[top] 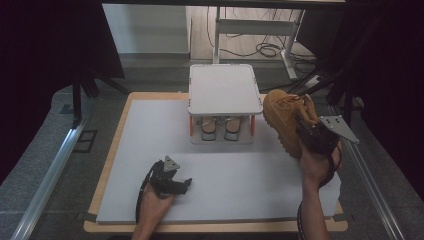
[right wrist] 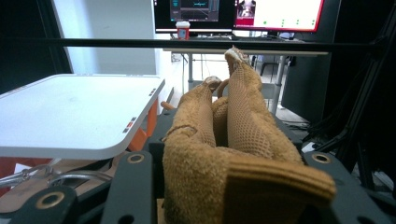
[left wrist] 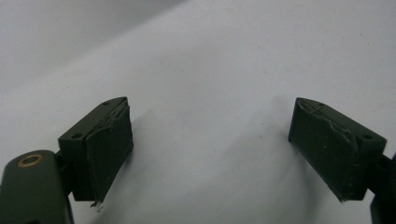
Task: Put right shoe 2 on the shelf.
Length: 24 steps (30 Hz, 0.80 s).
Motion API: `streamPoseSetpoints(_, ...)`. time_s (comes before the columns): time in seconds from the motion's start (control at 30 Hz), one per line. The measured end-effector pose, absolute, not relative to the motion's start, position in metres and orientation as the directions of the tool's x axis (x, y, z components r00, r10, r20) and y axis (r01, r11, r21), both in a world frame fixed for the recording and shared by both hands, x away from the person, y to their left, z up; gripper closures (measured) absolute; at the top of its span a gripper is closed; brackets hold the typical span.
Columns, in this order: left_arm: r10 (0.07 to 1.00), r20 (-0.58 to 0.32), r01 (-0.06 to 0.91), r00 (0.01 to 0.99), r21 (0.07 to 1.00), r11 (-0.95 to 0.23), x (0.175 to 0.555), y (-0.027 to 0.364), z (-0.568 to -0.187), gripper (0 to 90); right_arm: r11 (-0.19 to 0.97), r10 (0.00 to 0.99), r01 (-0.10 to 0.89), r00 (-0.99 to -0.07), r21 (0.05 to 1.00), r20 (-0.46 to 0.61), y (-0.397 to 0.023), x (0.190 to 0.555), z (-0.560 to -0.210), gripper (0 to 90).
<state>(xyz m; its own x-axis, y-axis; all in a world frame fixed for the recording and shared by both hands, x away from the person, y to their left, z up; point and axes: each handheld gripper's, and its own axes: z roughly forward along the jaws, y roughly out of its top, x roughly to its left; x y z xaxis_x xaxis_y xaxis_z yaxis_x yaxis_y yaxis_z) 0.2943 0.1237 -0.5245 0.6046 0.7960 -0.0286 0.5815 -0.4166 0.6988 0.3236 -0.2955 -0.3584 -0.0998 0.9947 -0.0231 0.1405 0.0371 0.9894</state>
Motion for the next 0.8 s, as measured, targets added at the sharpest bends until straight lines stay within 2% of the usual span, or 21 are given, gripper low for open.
streamPoseSetpoints(0.8, 0.795, -0.028, 0.582, 0.606, 0.697, -0.419, 0.294, 0.124, -0.524, 13.5, 0.023, 0.995, 0.073, -0.098, 0.997, -0.015, -0.301, 0.326, -0.319, 56.7)
